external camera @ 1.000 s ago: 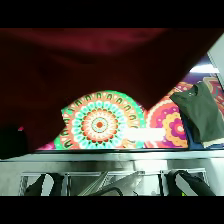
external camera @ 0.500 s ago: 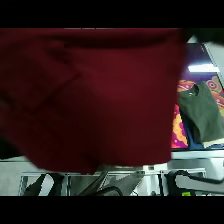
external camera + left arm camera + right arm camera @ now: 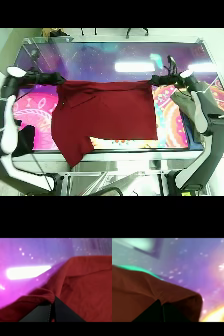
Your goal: Fold the shirts.
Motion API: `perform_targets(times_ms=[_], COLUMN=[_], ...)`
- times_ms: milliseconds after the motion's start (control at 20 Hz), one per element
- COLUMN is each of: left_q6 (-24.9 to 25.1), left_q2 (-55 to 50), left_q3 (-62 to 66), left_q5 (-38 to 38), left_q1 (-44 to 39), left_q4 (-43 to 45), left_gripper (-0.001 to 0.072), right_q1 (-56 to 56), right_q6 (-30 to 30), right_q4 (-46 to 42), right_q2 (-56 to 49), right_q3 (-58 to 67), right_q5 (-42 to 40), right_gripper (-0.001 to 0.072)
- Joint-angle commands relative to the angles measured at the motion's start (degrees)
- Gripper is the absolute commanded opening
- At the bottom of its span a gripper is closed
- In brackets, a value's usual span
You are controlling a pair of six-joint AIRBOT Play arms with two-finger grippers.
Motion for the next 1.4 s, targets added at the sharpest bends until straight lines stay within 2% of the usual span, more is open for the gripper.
perform_targets(times_ms=[0, 150, 300, 500, 600, 950, 1150, 1300, 1350], left_q6=[-5.9, -11.3, -14.2, -14.7, -15.1, -15.1, -14.8, -14.4, -14.4], left_q2=[-14.8, -17.3, -12.8, -6.2, -4.4, -4.2, -4.2, -4.2, -4.2], left_q3=[15.6, 27.6, 25.5, 19.6, 17.4, 8.1, 4.7, 2.2, 2.1], left_q5=[-3.2, -5.6, -5.0, -5.6, -5.5, -4.3, 0.1, 1.2, 0.9], left_q1=[-1.5, -1.6, -1.4, -1.4, -1.7, -1.3, -1.7, -2.3, -2.3], left_q4=[2.4, 7.6, 15.9, 25.5, 28.3, 30.4, 30.8, 30.7, 30.7], left_gripper=[0.0014, 0.0013, 0.0014, 0.0013, 0.0014, 0.0014, 0.0015, 0.0017, 0.0037], right_q1=[0.0, 0.0, 0.2, 1.8, 3.0, 5.0, 5.4, 5.5, 5.6], right_q6=[-1.6, -1.6, -0.6, 11.6, 12.6, 12.6, 12.0, 12.0, 11.9], right_q4=[0.2, 0.2, -1.4, -21.1, -25.5, -25.9, -25.7, -25.7, -25.7], right_q2=[-5.7, -5.8, -3.0, 1.9, 3.7, 4.6, 4.6, 4.6, 4.6], right_q3=[4.7, 11.7, 13.7, 11.3, 7.4, -5.8, -6.6, -6.6, -6.6], right_q5=[-6.8, -4.3, 0.0, 3.3, 3.9, -0.4, -3.5, -2.9, -2.3], right_gripper=[0.0017, 0.0017, 0.0016, 0.0014, 0.0015, 0.0015, 0.0016, 0.0023, 0.0056])
